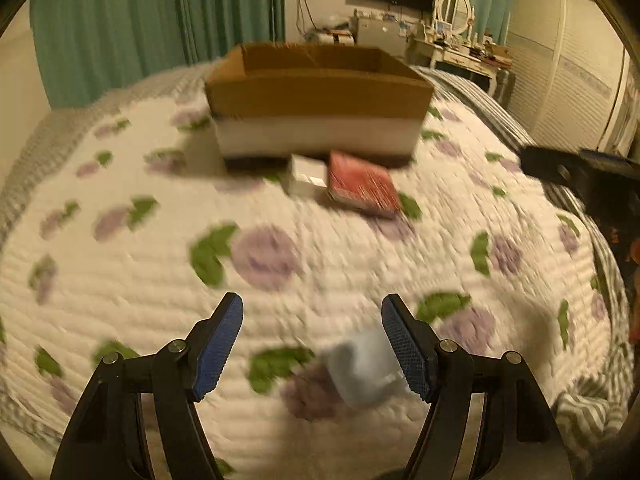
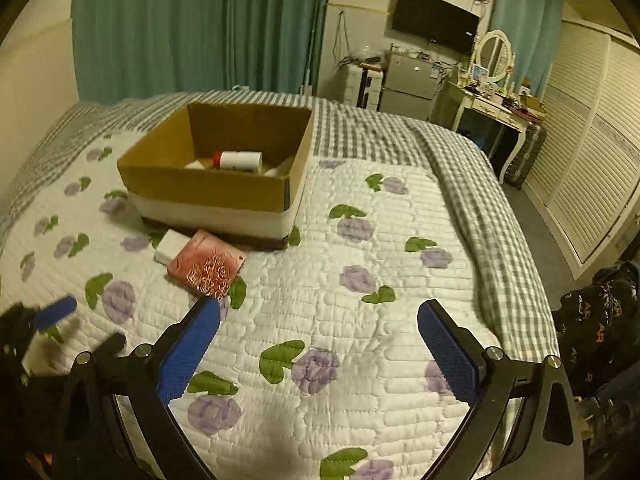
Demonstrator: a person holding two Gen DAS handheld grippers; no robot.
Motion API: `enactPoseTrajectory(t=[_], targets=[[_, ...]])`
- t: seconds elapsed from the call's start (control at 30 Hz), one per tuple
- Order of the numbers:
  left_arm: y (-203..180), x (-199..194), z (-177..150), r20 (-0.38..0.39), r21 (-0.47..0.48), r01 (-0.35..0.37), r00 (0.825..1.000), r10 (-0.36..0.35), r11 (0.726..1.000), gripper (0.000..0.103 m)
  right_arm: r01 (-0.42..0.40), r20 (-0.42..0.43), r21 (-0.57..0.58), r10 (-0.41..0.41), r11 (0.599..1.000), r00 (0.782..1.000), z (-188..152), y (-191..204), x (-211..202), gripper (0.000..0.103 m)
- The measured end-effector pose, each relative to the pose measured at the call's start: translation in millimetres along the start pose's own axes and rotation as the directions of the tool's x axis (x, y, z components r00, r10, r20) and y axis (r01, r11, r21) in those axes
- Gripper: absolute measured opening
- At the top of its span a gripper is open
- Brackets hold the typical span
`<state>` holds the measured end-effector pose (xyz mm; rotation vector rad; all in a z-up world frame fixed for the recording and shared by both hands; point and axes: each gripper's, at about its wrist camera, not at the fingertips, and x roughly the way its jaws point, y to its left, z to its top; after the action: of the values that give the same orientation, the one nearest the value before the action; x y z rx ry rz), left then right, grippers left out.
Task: Organize rigid objects
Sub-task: 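Grasp the light blue earbuds case with the left gripper, then grasp the pink card case with the right gripper while the left holds the blue case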
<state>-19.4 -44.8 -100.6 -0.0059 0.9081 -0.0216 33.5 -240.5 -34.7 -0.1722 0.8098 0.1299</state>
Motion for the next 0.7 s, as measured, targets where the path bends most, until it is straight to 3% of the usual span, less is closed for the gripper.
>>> enactPoseTrajectory(t=[0.17, 0.33, 0.43, 0.47, 0.6, 0.7], targets=[[-13, 14, -18, -0.071, 0.005, 0.059, 0.996, -0.058, 0.998, 0.075, 0.002, -0.048, -0.002, -0.002, 1.000, 0.999, -3, 2, 22, 0.100], [-28, 25, -29, -0.124, 0.074, 0.059, 0.991, -0.050, 0.996, 0.074, -0.011, -0.091, 0.008, 0.012, 1.000, 0.996, -5, 0, 36, 0.100], [-27, 25, -30, -0.130, 0.070, 0.070, 0.990, -0.061, 0.995, 0.069, -0.030, -0.091, 0.019, 0.032, 0.999, 0.995, -4, -2, 38, 0.100], [-26, 23, -30, -0.129, 0.071, 0.066, 0.990, -0.056, 0.995, 0.057, -0.033, -0.088, 0.021, 0.034, 0.999, 0.995, -4, -2, 37, 0.100], [-19, 17, -22, -0.123, 0.061, 0.060, 0.991, -0.052, 0.996, 0.057, -0.044, -0.070, 0.033, 0.046, 0.998, 0.997, -1, -3, 32, 0.100], [-10, 1, -4, -0.055, 0.064, 0.013, 0.998, -0.010, 0.998, 0.057, -0.067, -0.055, 0.040, 0.069, 0.997, 0.996, 0, -2, 29, 0.100]])
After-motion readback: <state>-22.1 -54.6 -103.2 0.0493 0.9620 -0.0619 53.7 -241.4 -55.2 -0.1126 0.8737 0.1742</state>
